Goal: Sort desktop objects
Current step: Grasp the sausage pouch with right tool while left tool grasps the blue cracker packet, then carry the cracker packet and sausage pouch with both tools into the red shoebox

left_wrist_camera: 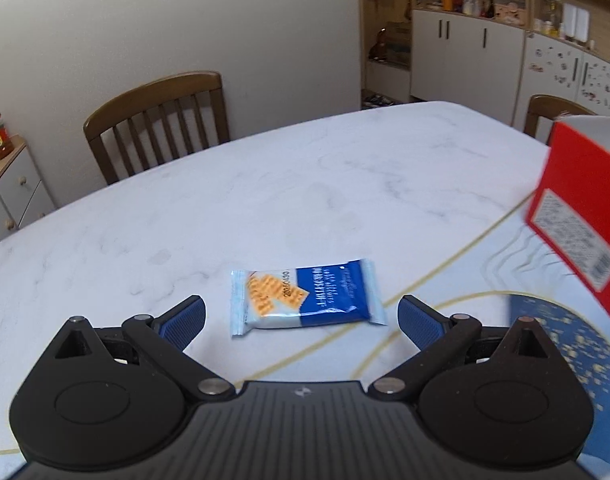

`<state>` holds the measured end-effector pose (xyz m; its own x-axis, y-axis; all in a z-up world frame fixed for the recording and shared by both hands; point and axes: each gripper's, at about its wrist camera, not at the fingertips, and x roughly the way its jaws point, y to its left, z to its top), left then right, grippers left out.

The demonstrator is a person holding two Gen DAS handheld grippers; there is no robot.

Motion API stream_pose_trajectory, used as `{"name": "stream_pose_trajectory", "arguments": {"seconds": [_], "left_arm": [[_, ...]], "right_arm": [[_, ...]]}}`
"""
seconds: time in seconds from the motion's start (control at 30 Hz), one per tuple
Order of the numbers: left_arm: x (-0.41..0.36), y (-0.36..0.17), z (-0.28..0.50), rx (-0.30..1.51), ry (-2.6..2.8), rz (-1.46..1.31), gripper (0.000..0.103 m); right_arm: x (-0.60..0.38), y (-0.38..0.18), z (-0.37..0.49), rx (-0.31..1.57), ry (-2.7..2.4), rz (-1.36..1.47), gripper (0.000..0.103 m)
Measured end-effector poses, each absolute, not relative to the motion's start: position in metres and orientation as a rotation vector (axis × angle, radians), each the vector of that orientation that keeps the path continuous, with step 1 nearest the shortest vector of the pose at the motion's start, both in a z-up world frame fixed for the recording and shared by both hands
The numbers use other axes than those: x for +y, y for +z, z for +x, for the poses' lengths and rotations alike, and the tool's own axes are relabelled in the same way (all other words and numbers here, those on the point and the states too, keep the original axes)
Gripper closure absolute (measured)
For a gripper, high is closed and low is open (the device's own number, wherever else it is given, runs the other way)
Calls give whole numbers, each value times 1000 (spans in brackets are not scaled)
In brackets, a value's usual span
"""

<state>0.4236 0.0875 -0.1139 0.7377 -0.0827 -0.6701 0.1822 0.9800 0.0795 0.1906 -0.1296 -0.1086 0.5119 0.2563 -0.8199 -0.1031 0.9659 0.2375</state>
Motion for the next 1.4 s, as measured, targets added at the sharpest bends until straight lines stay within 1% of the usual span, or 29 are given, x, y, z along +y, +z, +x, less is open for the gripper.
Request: {"name": "stream_pose_trajectory", "arguments": {"seconds": [0.3,0.6,0.67,0.73,0.8,0.9,1.03,1.13,1.4], "left_arm": [[84,-133,446,744,-121,144,0],[89,-137,454,749,-133,73,0],[89,-137,452,741,-136,75,2],[89,-137,450,734,-138,74,7],[90,-136,449,732,-139,76,9],[90,-134,449,729,-146,74,17],[90,-132,448,728,-144,77,23],[90,-131,447,733,-149,75,26],[91,-126,431,740,-168,58,27]], "right_arm": [[-134,-109,198,1021,227,189,77],[-136,-109,200,1025,226,209,77],[-137,-109,200,1025,226,211,77],[-137,-109,200,1025,225,211,77],[-137,-109,200,1026,223,213,77],[-137,-109,200,1025,219,209,77],[-137,-107,200,1023,215,202,78],[-138,-105,200,1012,208,203,79],[-140,-100,197,987,197,218,80]]}}
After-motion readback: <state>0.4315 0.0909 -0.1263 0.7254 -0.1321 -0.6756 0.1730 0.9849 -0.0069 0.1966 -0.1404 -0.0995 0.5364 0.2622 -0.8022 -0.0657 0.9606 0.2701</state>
